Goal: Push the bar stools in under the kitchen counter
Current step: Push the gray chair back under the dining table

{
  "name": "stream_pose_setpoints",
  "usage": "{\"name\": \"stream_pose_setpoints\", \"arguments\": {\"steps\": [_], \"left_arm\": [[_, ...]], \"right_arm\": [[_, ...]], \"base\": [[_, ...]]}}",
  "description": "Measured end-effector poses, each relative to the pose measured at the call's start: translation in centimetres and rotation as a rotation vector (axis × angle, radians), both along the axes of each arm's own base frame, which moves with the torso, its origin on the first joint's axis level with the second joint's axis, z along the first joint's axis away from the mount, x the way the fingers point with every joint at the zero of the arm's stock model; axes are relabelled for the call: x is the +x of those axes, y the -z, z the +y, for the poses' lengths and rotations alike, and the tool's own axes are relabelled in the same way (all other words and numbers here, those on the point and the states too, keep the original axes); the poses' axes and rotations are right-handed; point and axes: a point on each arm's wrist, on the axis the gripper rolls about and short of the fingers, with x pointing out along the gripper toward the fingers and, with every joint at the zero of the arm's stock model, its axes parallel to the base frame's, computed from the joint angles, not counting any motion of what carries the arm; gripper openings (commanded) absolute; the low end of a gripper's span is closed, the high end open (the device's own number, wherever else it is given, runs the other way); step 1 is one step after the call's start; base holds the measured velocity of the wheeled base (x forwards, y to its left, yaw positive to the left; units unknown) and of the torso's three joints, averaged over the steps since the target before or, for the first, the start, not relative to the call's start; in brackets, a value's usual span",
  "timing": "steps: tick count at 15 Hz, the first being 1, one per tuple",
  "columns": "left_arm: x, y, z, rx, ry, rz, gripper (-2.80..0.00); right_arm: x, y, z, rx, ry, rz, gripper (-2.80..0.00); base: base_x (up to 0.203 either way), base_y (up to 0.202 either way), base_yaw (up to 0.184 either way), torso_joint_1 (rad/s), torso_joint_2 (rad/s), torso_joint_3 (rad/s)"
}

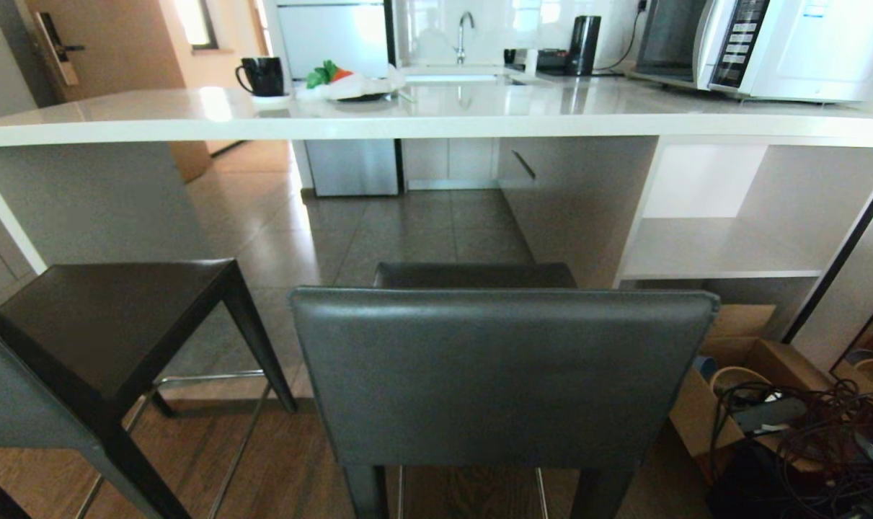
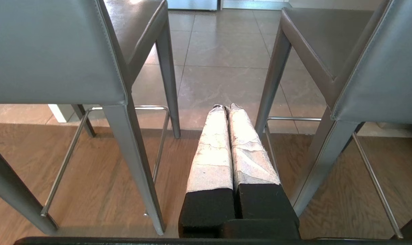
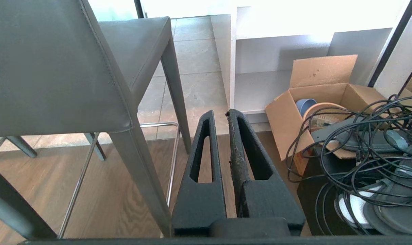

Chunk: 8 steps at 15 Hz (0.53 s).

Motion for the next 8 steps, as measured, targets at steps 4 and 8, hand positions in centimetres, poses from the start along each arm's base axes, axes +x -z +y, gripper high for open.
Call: {"name": "stream_pose_setpoints", "arguments": {"steps": [4, 8], "left_arm": [[0.0, 0.0, 0.0, 0.0, 0.0, 0.0, -2.8], [0.0, 0.0, 0.0, 0.0, 0.0, 0.0, -2.8]], "right_arm": [[0.0, 0.0, 0.0, 0.0, 0.0, 0.0, -2.8], [0.0, 0.0, 0.0, 0.0, 0.0, 0.0, -2.8]], "base": [[0.0, 0.0, 0.0, 0.0, 0.0, 0.0], [0.0, 0.0, 0.0, 0.0, 0.0, 0.0]]}}
